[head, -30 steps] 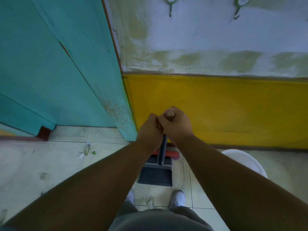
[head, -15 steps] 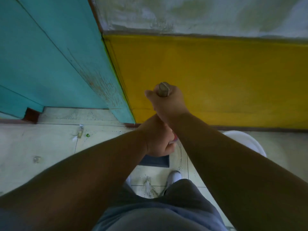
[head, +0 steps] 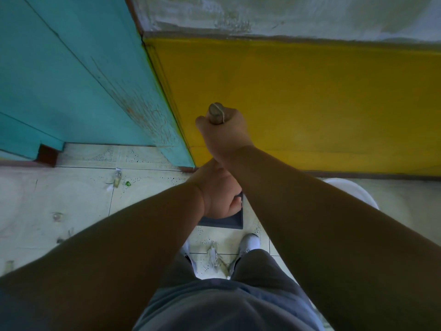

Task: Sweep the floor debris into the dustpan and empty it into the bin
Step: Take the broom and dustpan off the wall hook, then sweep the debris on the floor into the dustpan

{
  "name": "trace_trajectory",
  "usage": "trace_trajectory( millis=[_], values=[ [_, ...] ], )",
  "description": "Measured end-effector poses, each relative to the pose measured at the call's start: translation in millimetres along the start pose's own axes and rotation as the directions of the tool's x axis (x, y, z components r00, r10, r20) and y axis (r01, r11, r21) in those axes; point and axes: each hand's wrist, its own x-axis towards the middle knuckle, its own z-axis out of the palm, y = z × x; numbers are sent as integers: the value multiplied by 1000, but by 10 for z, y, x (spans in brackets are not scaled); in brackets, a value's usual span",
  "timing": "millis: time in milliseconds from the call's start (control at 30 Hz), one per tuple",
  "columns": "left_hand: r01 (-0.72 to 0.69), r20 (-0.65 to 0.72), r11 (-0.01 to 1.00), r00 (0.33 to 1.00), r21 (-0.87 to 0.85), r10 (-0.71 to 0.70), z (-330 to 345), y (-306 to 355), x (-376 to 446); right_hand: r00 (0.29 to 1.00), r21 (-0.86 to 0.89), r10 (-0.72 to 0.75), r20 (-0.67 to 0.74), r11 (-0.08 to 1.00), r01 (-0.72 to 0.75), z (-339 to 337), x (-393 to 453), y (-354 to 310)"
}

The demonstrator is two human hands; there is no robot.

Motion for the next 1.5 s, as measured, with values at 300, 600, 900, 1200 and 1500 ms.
trace_trajectory(
  millis=[300, 600, 900, 1200, 1500],
  values=[
    [-41, 25, 998, 999, 54, 40, 62, 167, -32, 998, -7, 68, 0, 998, -68, -25, 121, -106],
    [-58, 18, 995, 998, 81, 57, 138, 370, 0, 997, -52, 71, 3, 996, -71, -161, 171, -68],
    [-40, 335, 980, 942, 193, -28, -133, 375, 78, 983, -307, 108, 147, 950, -59, -643, -203, 55],
    [-356, 745, 906, 663, 230, 72, -363, 246, 184, 731, -482, 567, 379, 795, -367, -1012, -415, -204],
    [-718, 642, 616, 645, 324, 414, -374, 136, -5, 518, 148, 718, 465, 514, -845, -831, -1153, -49]
  ],
)
